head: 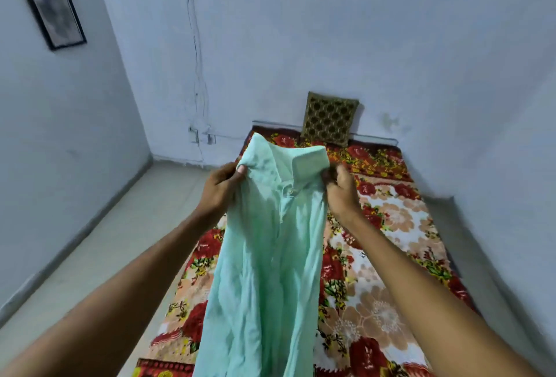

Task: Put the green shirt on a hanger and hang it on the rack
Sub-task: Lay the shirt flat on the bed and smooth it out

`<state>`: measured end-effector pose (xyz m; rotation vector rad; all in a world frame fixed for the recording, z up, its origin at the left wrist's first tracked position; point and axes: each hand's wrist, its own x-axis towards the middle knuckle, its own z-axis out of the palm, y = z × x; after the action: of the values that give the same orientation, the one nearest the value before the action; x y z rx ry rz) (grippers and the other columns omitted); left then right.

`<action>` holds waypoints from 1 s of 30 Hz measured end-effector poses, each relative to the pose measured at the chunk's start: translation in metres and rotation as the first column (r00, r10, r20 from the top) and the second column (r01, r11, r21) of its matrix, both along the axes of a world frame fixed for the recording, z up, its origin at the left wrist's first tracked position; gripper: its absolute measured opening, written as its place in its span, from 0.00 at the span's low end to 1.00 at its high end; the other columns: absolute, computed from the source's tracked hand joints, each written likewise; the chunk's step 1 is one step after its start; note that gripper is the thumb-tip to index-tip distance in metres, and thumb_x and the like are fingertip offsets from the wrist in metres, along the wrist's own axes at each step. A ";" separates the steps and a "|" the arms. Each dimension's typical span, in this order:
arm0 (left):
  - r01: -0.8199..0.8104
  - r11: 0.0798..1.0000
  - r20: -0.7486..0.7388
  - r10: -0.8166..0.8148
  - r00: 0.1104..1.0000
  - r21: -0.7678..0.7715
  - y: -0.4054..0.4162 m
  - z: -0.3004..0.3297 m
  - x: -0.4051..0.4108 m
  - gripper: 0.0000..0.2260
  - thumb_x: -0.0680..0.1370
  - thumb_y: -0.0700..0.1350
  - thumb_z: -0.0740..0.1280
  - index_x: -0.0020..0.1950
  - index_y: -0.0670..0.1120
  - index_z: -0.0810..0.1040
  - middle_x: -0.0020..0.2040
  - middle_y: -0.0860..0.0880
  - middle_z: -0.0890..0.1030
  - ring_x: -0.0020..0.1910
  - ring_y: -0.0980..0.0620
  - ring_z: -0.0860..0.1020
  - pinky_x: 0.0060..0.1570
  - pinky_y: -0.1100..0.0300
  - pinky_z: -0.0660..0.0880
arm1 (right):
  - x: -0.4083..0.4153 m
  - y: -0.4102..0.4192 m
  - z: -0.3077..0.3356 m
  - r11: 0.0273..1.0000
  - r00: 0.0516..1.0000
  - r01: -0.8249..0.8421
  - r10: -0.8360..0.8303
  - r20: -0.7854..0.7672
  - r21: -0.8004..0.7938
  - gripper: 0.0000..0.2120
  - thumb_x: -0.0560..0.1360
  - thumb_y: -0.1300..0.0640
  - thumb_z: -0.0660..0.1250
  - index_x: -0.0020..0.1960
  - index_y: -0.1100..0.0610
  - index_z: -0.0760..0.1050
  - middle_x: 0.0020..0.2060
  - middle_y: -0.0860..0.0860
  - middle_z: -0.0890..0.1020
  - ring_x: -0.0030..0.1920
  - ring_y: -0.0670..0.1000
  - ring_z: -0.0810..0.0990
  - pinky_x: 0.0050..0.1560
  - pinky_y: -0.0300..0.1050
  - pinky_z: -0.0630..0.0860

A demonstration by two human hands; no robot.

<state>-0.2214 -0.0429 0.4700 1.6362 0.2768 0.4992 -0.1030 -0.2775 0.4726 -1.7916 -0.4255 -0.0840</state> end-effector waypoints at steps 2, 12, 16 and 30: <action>0.054 0.998 0.058 -0.055 0.997 0.012 -0.007 0.032 -0.030 0.15 0.84 0.48 0.64 0.42 0.39 0.78 0.38 0.45 0.75 0.39 0.49 0.74 0.38 0.56 0.68 | -0.036 -0.011 0.036 0.999 1.000 0.010 -0.011 0.027 0.038 0.10 0.84 0.65 0.59 0.61 0.56 0.75 0.53 0.50 0.82 0.51 0.49 0.80 0.54 0.50 0.79; 0.082 0.985 0.207 -0.113 0.972 0.153 -0.050 0.169 -0.206 0.12 0.84 0.50 0.64 0.41 0.49 0.74 0.35 0.55 0.73 0.32 0.59 0.72 0.32 0.64 0.69 | -0.233 -0.064 0.199 0.955 0.972 -0.151 0.190 0.138 -0.254 0.15 0.70 0.48 0.81 0.54 0.50 0.82 0.44 0.41 0.87 0.42 0.40 0.86 0.40 0.34 0.80; 0.108 0.969 0.266 -0.166 0.949 0.222 -0.059 0.200 -0.263 0.15 0.78 0.52 0.74 0.45 0.41 0.79 0.36 0.52 0.78 0.35 0.56 0.76 0.34 0.60 0.73 | -0.288 -0.075 0.236 0.968 0.967 -0.111 0.157 0.202 -0.223 0.08 0.76 0.51 0.76 0.47 0.56 0.85 0.42 0.49 0.88 0.41 0.47 0.85 0.40 0.41 0.81; 0.086 0.991 0.284 -0.113 0.952 0.106 -0.086 0.261 -0.360 0.14 0.84 0.44 0.64 0.53 0.32 0.77 0.43 0.41 0.75 0.42 0.47 0.73 0.40 0.56 0.72 | -0.395 -0.093 0.279 0.999 0.979 0.007 0.002 0.202 -0.045 0.20 0.83 0.48 0.66 0.52 0.67 0.80 0.47 0.65 0.85 0.44 0.54 0.80 0.45 0.52 0.78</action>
<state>-0.5811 -0.1290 0.7309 1.6317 -0.0481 0.6743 -0.4984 -0.3709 0.7511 -1.8359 -0.5747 -0.2622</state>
